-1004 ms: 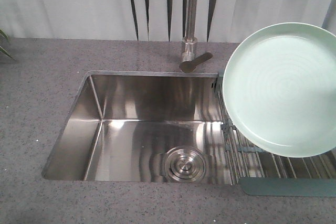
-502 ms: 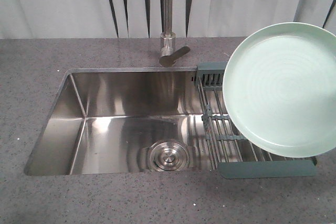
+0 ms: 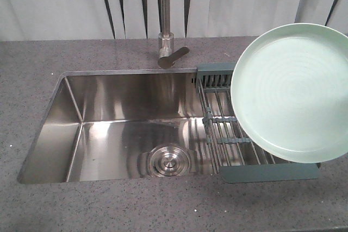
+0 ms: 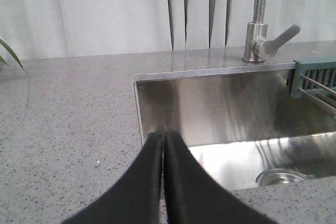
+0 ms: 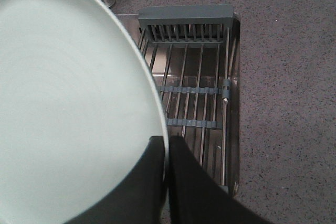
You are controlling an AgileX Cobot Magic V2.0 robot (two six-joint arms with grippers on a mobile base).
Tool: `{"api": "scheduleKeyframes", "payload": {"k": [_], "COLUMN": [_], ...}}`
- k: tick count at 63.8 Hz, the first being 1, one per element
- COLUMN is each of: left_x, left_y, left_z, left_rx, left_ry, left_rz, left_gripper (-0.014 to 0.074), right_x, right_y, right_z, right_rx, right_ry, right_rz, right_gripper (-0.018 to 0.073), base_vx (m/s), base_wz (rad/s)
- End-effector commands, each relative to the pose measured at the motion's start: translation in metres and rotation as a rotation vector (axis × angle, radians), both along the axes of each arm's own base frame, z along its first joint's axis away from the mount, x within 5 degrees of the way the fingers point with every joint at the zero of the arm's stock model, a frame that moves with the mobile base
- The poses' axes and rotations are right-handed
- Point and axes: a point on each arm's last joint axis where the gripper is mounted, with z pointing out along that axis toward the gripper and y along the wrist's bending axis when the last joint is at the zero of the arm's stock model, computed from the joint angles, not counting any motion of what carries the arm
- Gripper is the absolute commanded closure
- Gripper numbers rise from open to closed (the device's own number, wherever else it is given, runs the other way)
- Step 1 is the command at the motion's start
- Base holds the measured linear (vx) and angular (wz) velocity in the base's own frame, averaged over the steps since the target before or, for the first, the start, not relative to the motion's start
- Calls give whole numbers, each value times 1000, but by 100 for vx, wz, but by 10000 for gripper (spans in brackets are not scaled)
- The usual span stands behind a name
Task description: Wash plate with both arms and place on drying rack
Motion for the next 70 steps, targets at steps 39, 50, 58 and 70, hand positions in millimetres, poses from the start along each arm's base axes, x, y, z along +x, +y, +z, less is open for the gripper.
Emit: {"api": "scheduleKeyframes", "payload": {"k": [39, 50, 58, 70], "left_x": [0, 0, 0, 0], "left_y": [0, 0, 0, 0], "left_z": [-1, -1, -1, -1], "left_rx": [-15, -15, -15, -15], "left_ry": [-58, -58, -58, -58], "left_rz": [-5, -5, -5, -5], "left_gripper": [603, 603, 603, 603], "right_x": [0, 0, 0, 0], "right_y": [0, 0, 0, 0], "right_z": [14, 14, 14, 14], "right_rx": [13, 13, 13, 13], "right_ry": [-84, -84, -84, -84], "right_rz": [-24, -24, -24, -24], "right_gripper": [563, 563, 563, 563], "base_vx": [2, 2, 2, 2], "base_wz": [0, -1, -3, 1]}}
